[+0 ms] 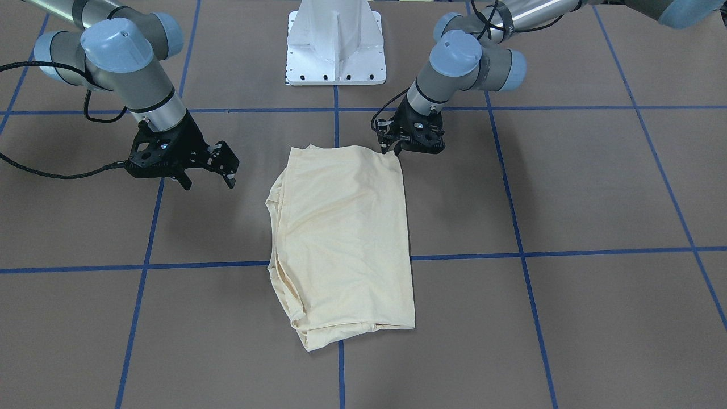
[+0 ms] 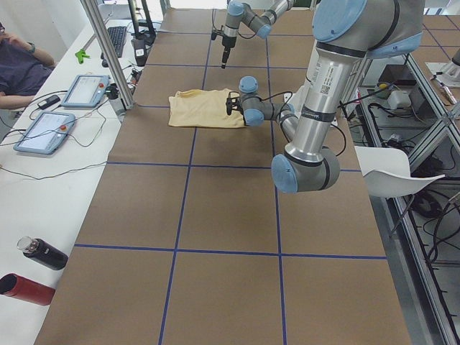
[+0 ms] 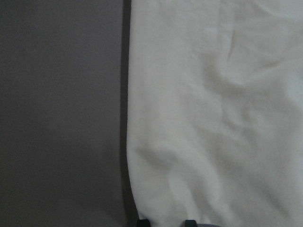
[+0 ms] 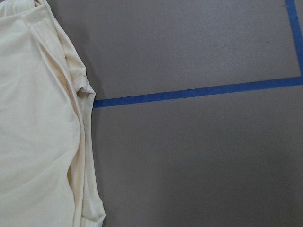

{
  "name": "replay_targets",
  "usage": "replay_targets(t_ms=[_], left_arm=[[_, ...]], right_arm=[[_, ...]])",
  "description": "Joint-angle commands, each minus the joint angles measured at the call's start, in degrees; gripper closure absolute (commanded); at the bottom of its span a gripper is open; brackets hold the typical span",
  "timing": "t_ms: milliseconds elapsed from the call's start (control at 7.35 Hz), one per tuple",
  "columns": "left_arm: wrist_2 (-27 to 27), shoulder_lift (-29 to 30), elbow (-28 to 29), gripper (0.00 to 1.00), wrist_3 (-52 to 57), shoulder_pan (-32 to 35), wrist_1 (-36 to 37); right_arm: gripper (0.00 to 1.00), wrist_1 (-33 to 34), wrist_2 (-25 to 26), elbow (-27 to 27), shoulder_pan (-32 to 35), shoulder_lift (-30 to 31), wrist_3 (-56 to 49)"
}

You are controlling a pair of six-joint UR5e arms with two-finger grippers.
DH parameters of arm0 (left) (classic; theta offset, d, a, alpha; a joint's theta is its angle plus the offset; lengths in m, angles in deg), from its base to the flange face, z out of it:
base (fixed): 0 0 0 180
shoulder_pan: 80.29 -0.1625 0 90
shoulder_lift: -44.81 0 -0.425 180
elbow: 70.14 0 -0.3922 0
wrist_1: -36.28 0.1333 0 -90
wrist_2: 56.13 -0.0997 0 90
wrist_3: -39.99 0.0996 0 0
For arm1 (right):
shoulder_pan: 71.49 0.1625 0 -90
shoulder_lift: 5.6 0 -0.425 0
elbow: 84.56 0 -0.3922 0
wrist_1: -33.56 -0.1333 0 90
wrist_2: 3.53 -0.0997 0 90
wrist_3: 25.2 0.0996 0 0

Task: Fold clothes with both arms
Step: 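Lower the left gripper beside the shirt while the right gripper moves opposite, then bring the right gripper down to the shirt's side edge nearest it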

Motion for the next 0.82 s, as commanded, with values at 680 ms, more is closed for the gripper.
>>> replay_targets(t_ms=[680], left_arm=[[-0.1,-0.5,-0.8,1.00,-1.0,0.1,0.1]], right_arm=[[0.04,1.3,7.3,0.8,-8.3,-3.5,15.7]])
